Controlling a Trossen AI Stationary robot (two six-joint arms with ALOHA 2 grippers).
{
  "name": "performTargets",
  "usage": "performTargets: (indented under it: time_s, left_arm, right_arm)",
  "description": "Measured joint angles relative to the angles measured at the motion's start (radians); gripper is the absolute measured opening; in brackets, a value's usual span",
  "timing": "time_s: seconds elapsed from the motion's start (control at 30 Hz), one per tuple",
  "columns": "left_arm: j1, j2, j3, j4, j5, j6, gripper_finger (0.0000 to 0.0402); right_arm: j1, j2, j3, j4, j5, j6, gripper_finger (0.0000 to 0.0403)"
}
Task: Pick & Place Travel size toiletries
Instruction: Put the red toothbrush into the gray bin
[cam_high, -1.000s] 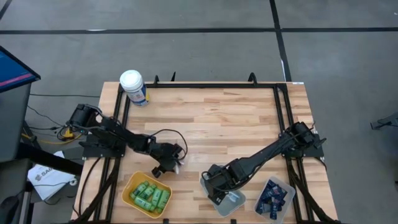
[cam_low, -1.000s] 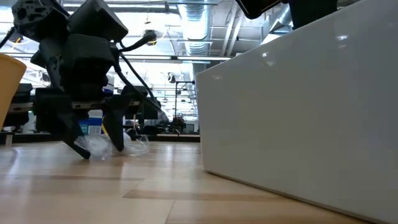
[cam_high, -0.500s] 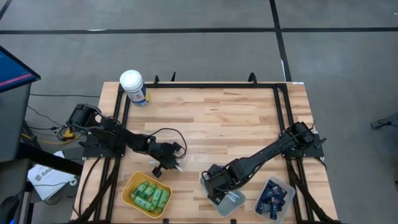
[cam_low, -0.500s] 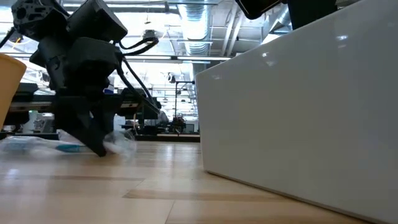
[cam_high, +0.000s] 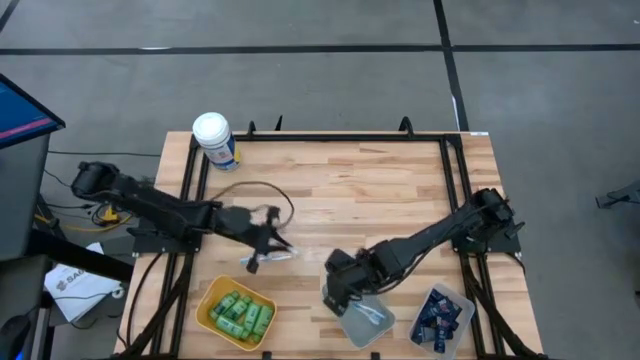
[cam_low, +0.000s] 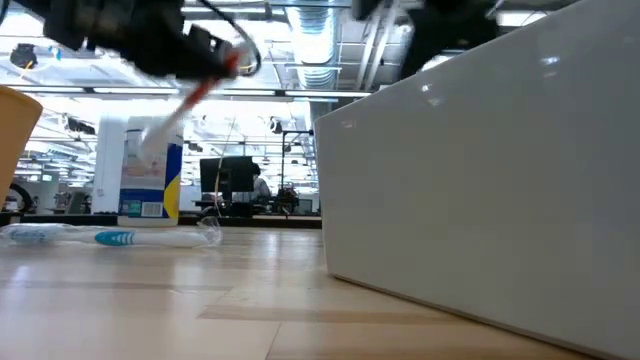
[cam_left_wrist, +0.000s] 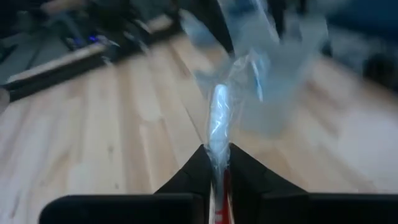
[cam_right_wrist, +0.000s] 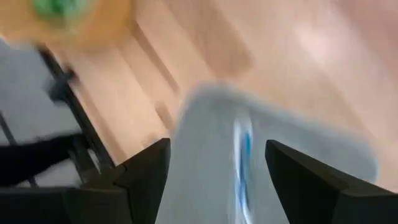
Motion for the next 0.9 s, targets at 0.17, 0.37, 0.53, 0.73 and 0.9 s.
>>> performTargets:
  time_s: [0.17, 0.37, 0.53, 0.73, 0.9]
  left_arm:
    - [0.072, -0.195, -0.001, 0.023, -0.001, -0.206, 0.0024]
    - [0.129, -0.35, 0.002, 0.23, 0.006, -0.365, 0.0025]
    - [0.136, -0.383, 0.002, 0.418, 0.021, -0.468, 0.0025]
    - [0.128, -0.348, 0.001, 0.502, 0.031, -0.542, 0.0024]
    - [0.128, -0.291, 0.001, 0.585, 0.031, -0.555, 0.0025]
  right_arm:
    - [-0.048, -0.063, 0.001, 0.087, 0.165, -0.134, 0.0255]
    - [-0.142, -0.108, 0.0, 0.326, 0.247, -0.384, 0.0255]
    - [-0.224, -0.107, 0.0, 0.595, 0.246, -0.538, 0.0255]
    - [-0.295, -0.106, 0.0, 0.746, 0.242, -0.609, 0.0255]
    - [-0.316, -0.105, 0.0, 0.799, 0.172, -0.64, 0.0255]
